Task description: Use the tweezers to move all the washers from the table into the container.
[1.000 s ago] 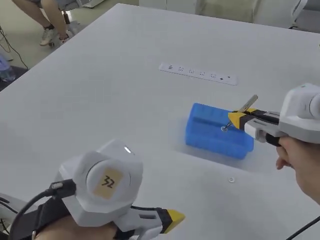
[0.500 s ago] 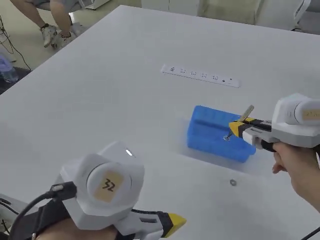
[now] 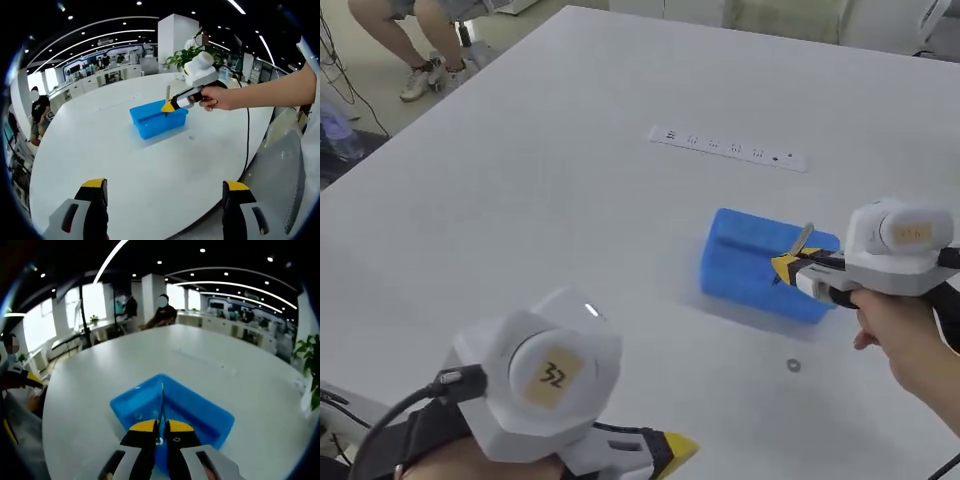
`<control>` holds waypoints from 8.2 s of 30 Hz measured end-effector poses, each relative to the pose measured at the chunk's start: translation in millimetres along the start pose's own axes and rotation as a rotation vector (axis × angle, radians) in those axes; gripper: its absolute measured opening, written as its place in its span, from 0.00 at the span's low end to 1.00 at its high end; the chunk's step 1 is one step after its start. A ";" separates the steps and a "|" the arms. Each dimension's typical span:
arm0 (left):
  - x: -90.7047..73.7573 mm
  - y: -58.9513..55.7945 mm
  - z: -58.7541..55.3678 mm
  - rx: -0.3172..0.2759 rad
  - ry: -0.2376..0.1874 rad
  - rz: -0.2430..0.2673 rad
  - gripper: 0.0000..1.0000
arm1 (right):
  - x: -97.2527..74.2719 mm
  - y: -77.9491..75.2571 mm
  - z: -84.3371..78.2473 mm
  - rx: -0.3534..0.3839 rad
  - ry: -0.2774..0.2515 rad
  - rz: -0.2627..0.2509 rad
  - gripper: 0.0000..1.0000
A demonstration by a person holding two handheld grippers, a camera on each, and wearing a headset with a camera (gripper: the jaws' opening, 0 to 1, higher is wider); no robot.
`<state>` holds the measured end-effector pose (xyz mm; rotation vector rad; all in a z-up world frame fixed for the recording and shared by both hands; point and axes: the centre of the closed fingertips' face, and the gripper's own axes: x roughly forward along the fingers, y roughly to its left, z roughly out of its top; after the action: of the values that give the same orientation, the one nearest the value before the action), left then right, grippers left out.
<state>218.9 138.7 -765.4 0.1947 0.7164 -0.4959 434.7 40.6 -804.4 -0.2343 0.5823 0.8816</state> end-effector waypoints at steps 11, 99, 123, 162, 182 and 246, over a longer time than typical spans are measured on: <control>1.1 1.9 -2.8 -0.004 0.007 0.002 0.98 | 4.8 -0.4 -7.8 -0.027 0.029 -0.002 0.03; 11.6 -16.5 4.0 0.057 0.003 -0.048 0.96 | -105.5 45.2 -56.6 0.142 0.091 -0.025 0.02; 13.7 -12.0 0.2 0.050 0.010 -0.047 0.94 | -121.2 62.3 -119.7 0.087 0.400 0.039 0.02; 9.2 -3.0 -8.6 0.017 0.004 -0.022 0.93 | -129.7 67.4 -123.3 -0.057 0.582 0.096 0.02; 7.8 -2.5 -10.0 0.019 0.003 -0.017 0.93 | -141.1 70.2 -133.4 -0.151 0.672 0.111 0.02; 6.4 -1.0 3.5 0.029 -0.025 0.004 0.95 | -66.3 25.8 -54.5 0.166 -0.022 -0.079 0.04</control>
<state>224.6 134.3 -767.1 0.2169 0.6842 -0.5047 361.0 -10.0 -810.4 -0.0968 0.6184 0.7540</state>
